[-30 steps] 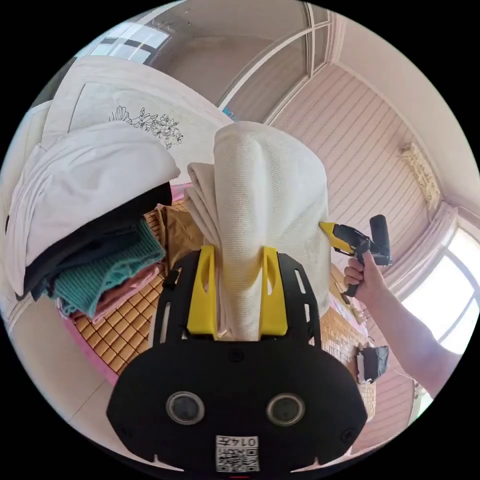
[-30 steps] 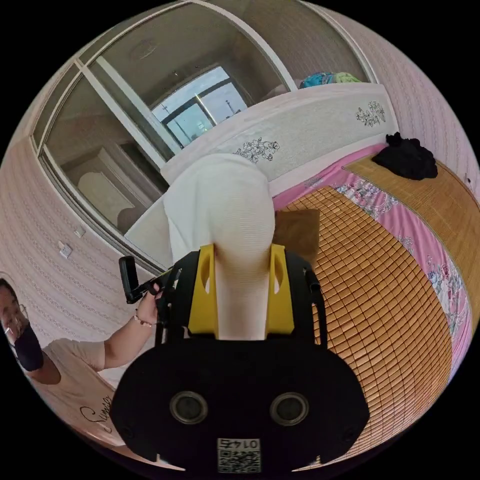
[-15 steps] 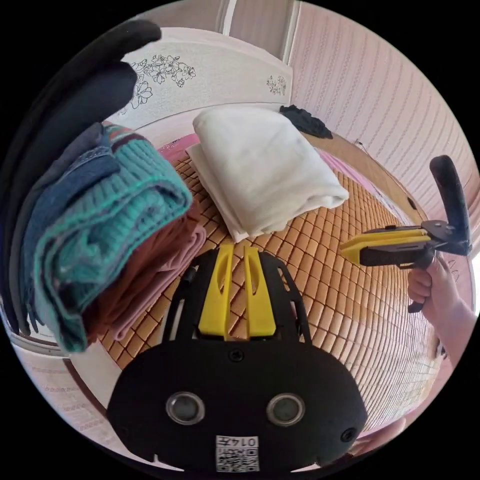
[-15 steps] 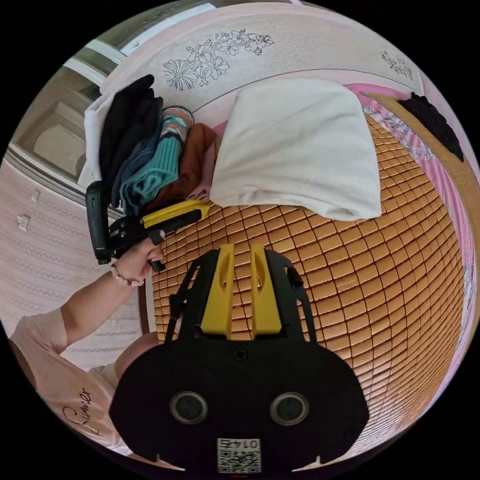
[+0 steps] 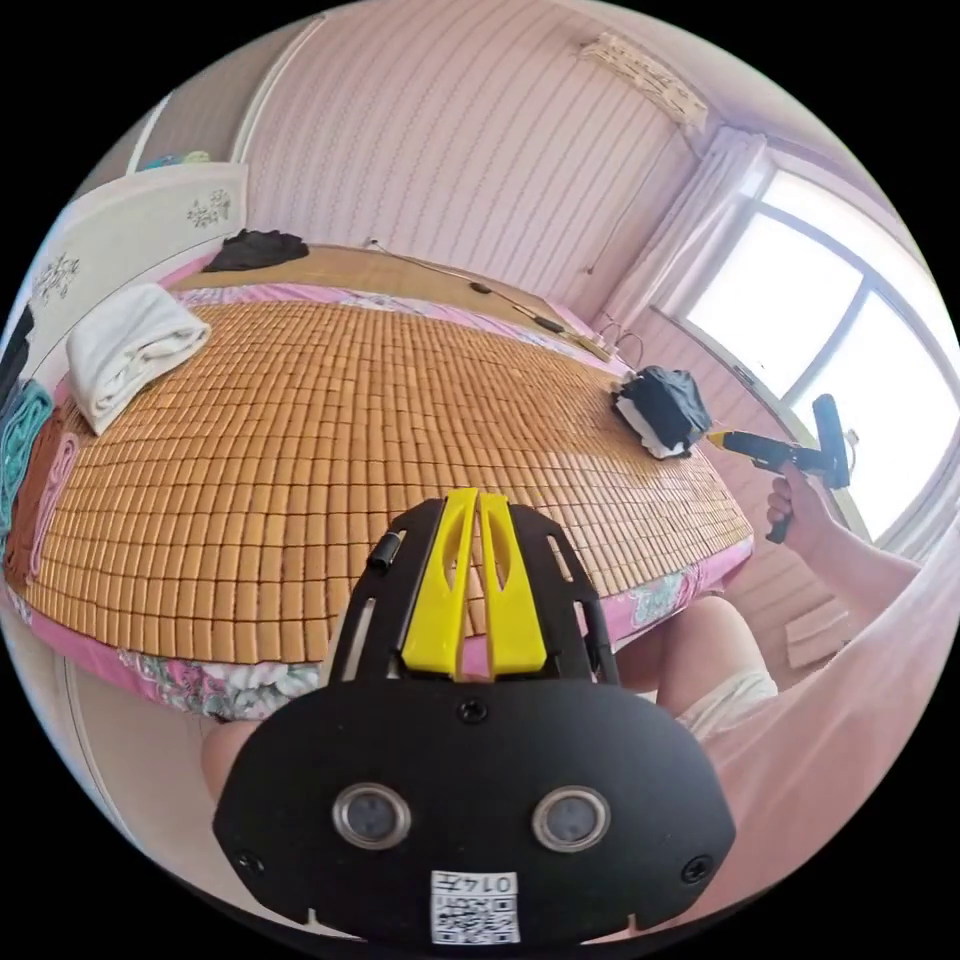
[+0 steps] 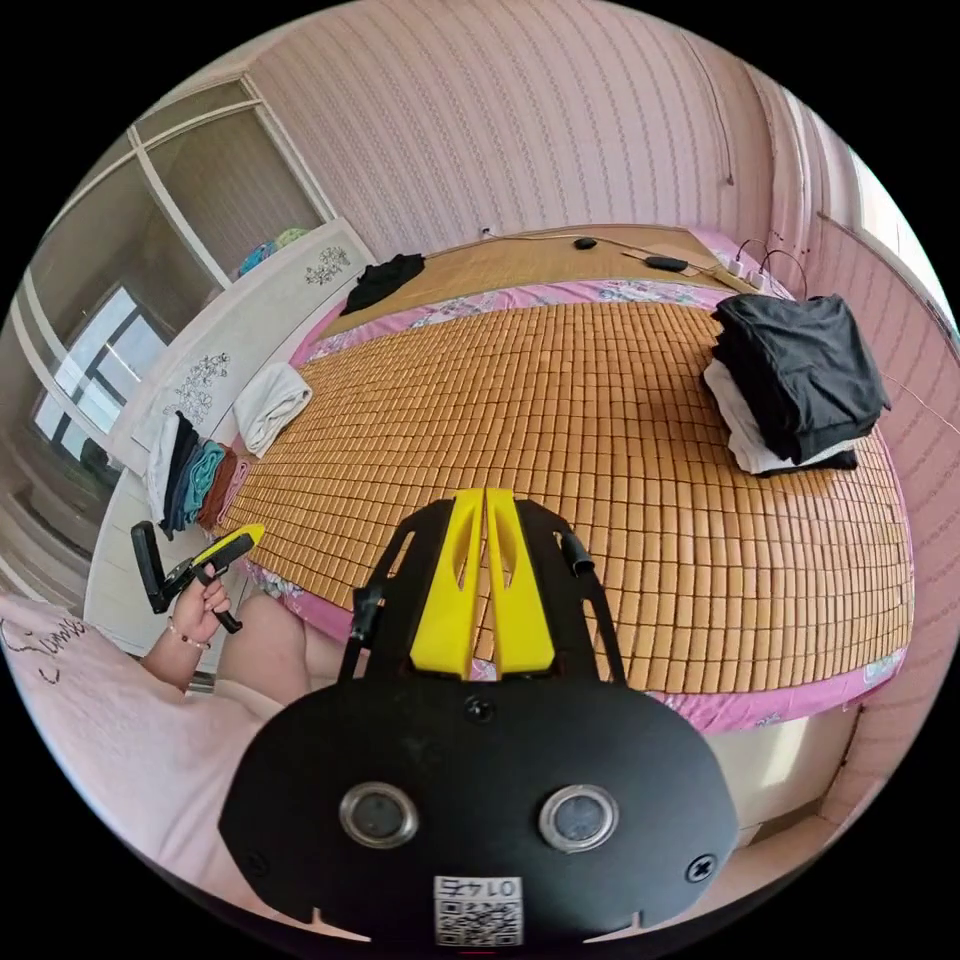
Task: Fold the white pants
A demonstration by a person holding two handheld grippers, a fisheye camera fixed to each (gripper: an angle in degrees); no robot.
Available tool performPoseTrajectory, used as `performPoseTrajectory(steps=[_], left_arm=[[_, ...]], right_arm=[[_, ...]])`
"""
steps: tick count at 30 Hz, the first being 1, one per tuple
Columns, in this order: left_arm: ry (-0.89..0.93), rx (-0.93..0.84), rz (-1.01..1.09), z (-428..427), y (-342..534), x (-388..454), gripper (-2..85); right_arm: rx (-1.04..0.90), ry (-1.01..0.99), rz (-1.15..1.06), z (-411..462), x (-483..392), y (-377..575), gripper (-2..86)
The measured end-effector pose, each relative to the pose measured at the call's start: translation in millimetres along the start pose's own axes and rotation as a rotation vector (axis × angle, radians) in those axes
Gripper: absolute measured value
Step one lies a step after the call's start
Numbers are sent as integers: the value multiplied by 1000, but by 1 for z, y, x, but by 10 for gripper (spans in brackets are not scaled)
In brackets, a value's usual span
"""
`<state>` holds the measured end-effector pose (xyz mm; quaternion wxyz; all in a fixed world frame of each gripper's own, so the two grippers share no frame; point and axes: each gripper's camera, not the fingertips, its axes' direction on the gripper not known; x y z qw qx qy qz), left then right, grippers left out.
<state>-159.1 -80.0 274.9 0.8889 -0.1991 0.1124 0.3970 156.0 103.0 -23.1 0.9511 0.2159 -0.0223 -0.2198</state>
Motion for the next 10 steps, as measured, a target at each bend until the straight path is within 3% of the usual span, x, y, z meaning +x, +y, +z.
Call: performPoseTrajectory(steps=[5,10], left_arm=[[122,-14,257,6,-64,87,35],[166,-1,392,15,-126,149,43]], right_arm=[[164,149,62,-91,72,53,14],[143,280,10,-109,110,67,59]])
